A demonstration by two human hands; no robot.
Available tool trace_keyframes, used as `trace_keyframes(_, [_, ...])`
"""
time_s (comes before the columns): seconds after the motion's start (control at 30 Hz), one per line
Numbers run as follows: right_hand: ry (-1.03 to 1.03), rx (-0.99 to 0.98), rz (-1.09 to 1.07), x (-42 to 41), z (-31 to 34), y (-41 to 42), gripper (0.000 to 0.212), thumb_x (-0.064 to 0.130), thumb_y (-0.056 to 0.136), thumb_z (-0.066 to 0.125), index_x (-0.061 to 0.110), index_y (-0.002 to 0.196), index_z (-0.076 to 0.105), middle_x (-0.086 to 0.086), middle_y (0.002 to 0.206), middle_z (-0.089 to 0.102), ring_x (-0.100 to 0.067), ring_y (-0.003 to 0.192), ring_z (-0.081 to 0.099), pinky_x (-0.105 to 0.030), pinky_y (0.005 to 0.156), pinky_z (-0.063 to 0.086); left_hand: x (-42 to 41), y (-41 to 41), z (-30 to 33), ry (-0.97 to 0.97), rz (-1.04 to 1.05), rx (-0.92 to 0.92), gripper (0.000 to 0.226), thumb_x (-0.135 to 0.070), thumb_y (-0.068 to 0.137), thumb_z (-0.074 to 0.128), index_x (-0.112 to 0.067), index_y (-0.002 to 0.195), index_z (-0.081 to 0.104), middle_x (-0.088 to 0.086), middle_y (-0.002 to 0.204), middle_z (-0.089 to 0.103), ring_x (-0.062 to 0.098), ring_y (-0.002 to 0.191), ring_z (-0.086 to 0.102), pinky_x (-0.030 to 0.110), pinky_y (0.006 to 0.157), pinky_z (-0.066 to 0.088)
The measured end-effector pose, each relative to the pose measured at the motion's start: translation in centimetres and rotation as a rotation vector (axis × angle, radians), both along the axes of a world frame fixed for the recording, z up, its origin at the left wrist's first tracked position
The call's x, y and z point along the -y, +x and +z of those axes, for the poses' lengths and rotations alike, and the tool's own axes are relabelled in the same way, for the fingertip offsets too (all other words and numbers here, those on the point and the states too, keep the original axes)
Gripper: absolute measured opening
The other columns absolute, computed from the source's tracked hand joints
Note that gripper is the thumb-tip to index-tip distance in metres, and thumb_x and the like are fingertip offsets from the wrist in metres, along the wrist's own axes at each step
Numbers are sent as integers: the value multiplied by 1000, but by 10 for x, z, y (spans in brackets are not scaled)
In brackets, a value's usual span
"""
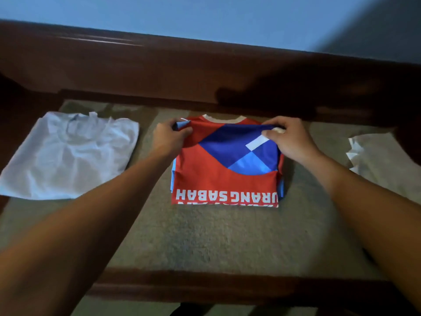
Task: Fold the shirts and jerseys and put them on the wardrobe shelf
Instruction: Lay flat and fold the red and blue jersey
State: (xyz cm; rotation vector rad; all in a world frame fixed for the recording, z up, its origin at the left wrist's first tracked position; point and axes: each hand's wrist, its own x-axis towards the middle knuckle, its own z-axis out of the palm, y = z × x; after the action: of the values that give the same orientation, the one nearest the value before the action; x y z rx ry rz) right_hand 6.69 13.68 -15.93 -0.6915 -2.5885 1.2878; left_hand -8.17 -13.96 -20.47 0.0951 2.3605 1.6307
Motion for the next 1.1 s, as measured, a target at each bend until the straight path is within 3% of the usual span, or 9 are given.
trace_keyframes(0.17, [16, 64, -22, -20, -27, -39, 18, 19, 94, 71, 19, 112, 73, 4, 102, 70, -12, 99, 66, -30, 81, 57, -22, -37, -27, -4, 27, 53, 44, -39, 61, 79, -12, 95, 75, 10, 91, 76, 28, 89, 73, 52, 82, 59])
trace_keyframes(0.23, [4, 63, -28, -27, -36, -49, 18, 16, 93, 71, 18, 111, 73, 3, 101, 70, -13, 99, 66, -28, 83, 55, -28, -46, -35, -48, 36, 44, 39, -40, 63, 79, -11, 89, 73, 10, 86, 74, 23, 81, 71, 48, 77, 60])
trace_keyframes(0.43, [49, 51, 0, -36, -54, -62, 18, 16, 94, 71, 15, 112, 73, 2, 103, 70, -14, 101, 66, -24, 84, 51, -39, -53, -34, -202, 58, -89, 24, -28, 79, 80, -10, 85, 65, -3, 72, 58, 10, 66, 52, 23, 55, 38])
trace_keyframes(0.57, [81, 50, 10, -34, -60, -63, 19, 18, 96, 69, 15, 114, 72, 5, 103, 68, -14, 101, 64, -29, 89, 53, -40, -47, -33, -266, 46, -174, 21, -27, 83, 78, -18, 81, 60, -9, 68, 54, 5, 63, 49, 15, 51, 31])
trace_keyframes(0.7, [152, 65, 14, -35, -70, -60, 17, 23, 98, 66, 21, 114, 71, 4, 107, 70, -16, 102, 65, -35, 88, 56, -41, -42, -34, -384, -5, -199, 20, -28, 87, 74, -16, 97, 64, 4, 97, 64, 19, 90, 58, 24, 70, 38])
trace_keyframes(0.83, [248, 89, 9, -33, -79, -56, 22, 28, 98, 64, 21, 119, 68, 0, 117, 67, -21, 112, 60, -41, 92, 55, -30, -30, -35, -437, 30, -266, 50, -44, 88, 72, -11, 122, 55, 12, 125, 55, 29, 115, 55, 39, 91, 46])
trace_keyframes(0.9, [474, 92, -31, -28, -76, -50, 31, 33, 98, 64, 19, 125, 64, -4, 125, 62, -26, 119, 54, -44, 97, 50, -19, -15, -30, -495, 86, -207, 56, -58, 91, 61, -11, 121, 53, 11, 123, 57, 29, 110, 58, 40, 85, 46])
trace_keyframes(0.97, [620, 47, -80, -12, -67, -40, 34, 37, 98, 62, 19, 126, 63, -6, 124, 59, -28, 118, 51, -44, 97, 47, -7, 1, -26, -600, 96, -115, 56, -65, 91, 52, -12, 106, 57, 9, 105, 63, 28, 94, 60, 37, 73, 42])
trace_keyframes(1.1, [461, -8, 80, 55, -50, -18, 16, 30, 98, 60, 20, 107, 69, 2, 108, 62, -17, 104, 57, -39, 86, 52, 1, 24, -16, -614, 62, 66, 44, -54, 86, 60, -12, 97, 62, 5, 89, 65, 22, 80, 62, 30, 61, 41])
